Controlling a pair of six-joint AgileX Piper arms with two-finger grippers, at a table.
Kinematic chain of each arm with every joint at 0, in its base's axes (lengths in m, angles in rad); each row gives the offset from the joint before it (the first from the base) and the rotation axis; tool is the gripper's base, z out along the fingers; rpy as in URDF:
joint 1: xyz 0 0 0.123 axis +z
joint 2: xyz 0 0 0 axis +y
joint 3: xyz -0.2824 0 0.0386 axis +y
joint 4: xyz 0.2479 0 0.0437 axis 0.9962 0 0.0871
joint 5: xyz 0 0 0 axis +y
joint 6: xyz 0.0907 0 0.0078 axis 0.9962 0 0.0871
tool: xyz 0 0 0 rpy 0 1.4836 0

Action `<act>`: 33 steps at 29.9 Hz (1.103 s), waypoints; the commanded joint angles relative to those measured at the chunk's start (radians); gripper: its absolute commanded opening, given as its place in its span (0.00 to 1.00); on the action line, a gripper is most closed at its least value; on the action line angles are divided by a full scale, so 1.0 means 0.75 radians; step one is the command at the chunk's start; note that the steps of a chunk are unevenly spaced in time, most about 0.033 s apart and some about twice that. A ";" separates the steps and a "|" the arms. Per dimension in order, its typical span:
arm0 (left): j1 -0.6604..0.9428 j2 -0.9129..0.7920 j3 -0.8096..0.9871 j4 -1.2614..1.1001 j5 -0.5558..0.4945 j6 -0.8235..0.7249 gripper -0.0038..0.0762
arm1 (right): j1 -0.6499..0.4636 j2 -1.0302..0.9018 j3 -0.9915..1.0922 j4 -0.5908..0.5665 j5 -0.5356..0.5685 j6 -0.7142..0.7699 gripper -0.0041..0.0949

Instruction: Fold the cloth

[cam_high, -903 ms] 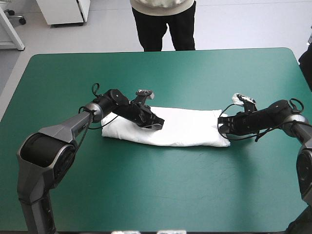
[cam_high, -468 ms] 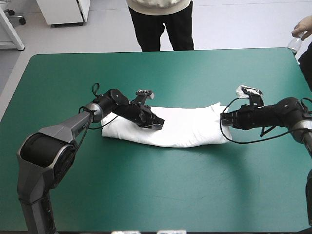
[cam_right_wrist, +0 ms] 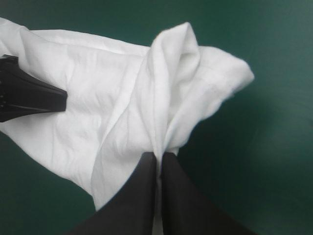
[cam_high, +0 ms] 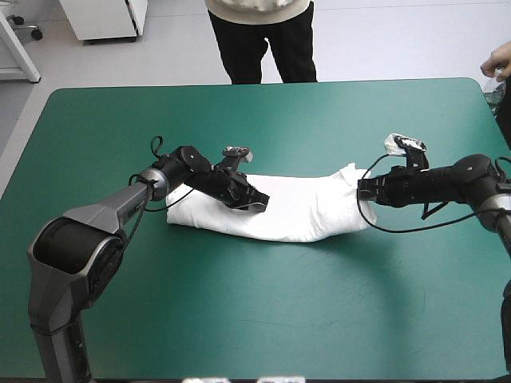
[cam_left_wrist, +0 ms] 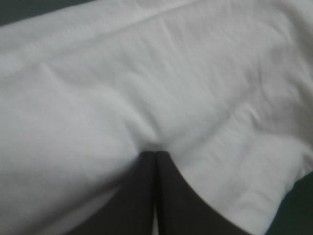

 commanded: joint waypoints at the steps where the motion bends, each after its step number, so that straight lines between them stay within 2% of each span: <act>1: -0.005 -0.066 -0.028 -0.008 -0.051 -0.011 0.04 | 0.053 -0.062 -0.103 0.055 0.015 0.017 0.03; 8: -0.003 -0.138 -0.034 0.008 -0.132 -0.011 0.04 | 0.212 -0.059 -0.255 -0.107 -0.040 0.188 0.03; 12: 0.006 -0.231 -0.060 0.114 -0.130 -0.033 0.04 | 0.308 -0.058 -0.323 -0.157 -0.043 0.247 0.03; 23: 0.220 -0.661 -0.232 0.675 0.095 -0.296 0.04 | 0.587 0.051 -0.582 -0.181 -0.066 0.338 0.03; 29: 0.340 -0.832 -0.335 0.773 0.292 -0.329 0.04 | 0.736 0.235 -0.852 -0.195 -0.050 0.398 0.03; 33: 0.346 -0.884 -0.342 0.837 0.345 -0.329 0.04 | 0.826 0.398 -1.069 -0.279 0.004 0.475 0.03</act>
